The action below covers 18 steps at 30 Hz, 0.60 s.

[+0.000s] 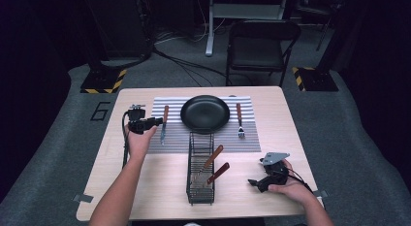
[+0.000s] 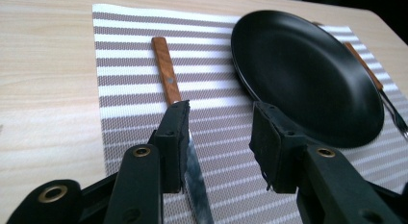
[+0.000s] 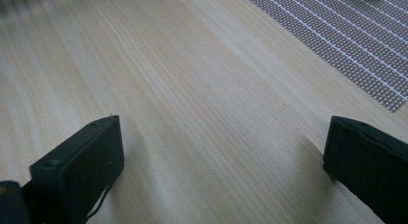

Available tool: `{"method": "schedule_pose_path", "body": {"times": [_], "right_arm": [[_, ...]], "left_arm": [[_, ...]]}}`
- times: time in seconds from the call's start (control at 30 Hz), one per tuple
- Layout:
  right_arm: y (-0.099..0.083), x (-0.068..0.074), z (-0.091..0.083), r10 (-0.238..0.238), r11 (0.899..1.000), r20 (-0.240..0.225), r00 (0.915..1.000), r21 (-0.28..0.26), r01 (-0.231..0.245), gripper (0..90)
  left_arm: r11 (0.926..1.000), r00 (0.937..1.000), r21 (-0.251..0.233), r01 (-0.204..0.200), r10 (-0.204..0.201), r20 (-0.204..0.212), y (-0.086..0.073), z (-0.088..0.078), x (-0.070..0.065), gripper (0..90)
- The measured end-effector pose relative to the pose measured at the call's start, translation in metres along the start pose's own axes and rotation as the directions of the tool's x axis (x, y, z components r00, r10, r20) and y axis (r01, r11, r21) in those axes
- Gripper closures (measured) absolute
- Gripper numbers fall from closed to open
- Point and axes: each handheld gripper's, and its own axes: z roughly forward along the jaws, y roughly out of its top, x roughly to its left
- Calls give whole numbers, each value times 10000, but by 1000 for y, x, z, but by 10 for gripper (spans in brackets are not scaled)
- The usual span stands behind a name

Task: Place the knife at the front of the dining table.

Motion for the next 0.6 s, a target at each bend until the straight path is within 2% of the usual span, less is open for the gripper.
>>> {"method": "schedule_pose_path", "body": {"times": [0.27,0.43,0.6], "right_arm": [[0,0,0,0,10000,2,10000,3,0,0],[0,0,0,-1,10000,4,10000,5,1,0],[0,0,0,0,10000,7,10000,4,0,0]], "left_arm": [[9986,9986,106,-512,510,159,-13,-20,-1,559],[9964,9964,130,-844,842,109,-21,-30,-3,549],[9925,9931,378,-1164,1158,160,-38,-36,-1,511]]}}
